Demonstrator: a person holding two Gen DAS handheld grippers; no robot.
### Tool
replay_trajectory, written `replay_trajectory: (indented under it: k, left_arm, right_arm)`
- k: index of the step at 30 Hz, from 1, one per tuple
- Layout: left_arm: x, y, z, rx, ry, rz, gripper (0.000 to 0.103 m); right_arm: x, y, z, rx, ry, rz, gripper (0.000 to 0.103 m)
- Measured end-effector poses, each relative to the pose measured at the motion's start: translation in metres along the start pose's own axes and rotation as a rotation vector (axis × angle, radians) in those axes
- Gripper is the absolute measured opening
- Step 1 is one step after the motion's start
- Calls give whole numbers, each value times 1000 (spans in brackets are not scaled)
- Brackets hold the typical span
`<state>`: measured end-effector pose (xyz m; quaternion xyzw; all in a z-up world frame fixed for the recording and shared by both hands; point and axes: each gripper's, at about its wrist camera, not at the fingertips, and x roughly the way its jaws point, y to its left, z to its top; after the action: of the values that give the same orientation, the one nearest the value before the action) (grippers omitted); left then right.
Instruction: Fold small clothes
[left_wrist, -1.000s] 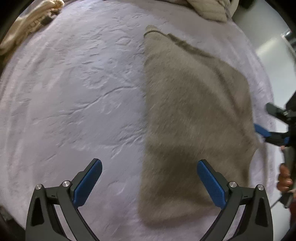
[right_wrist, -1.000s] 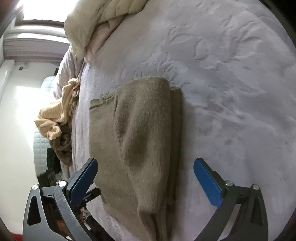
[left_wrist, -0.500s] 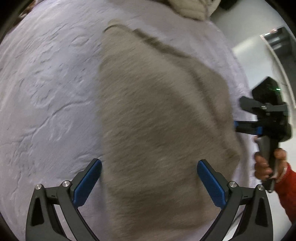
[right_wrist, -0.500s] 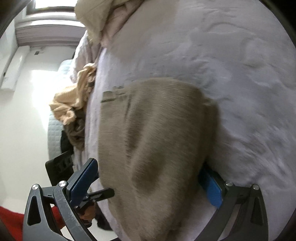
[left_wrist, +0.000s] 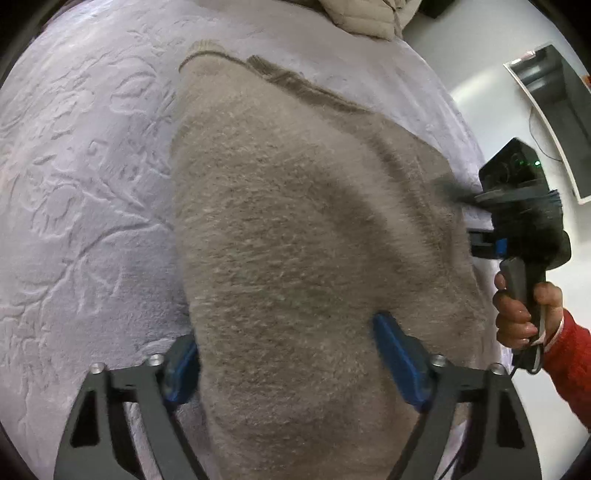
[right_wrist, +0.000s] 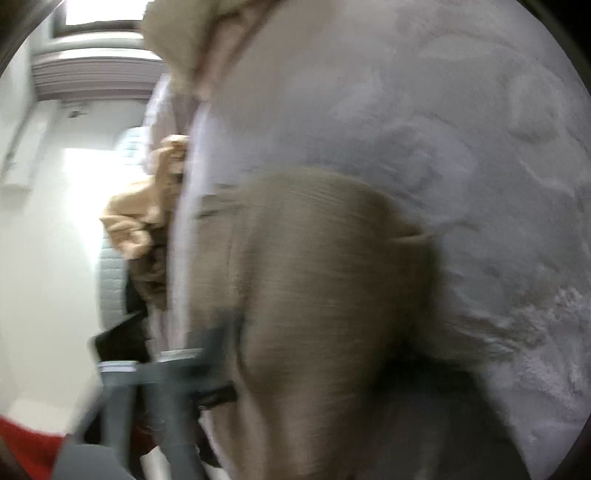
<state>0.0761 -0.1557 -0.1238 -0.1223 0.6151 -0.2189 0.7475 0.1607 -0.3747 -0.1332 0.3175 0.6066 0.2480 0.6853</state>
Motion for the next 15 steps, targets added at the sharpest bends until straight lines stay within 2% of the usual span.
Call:
replay_trajectory:
  k: [1, 2, 4, 9, 15]
  left_arm:
    - [-4, -2, 0, 7, -10, -4, 64]
    - [-7, -3, -1, 16, -16, -6, 53]
    - [-18, -4, -2, 17, -28, -23, 47]
    - [-43, -2, -6, -12, -53, -67, 45]
    - [-80, -5, -21, -12, -93, -99, 45]
  right_arm:
    - [-2, -2, -1, 19, -10, 17, 34]
    - [-4, -1, -3, 23, -23, 27, 33]
    - [-9, 7, -8, 26, -37, 44, 33]
    - [-22, 32, -19, 43, -50, 144, 33]
    - [-39, 73, -40, 18, -57, 144, 33]
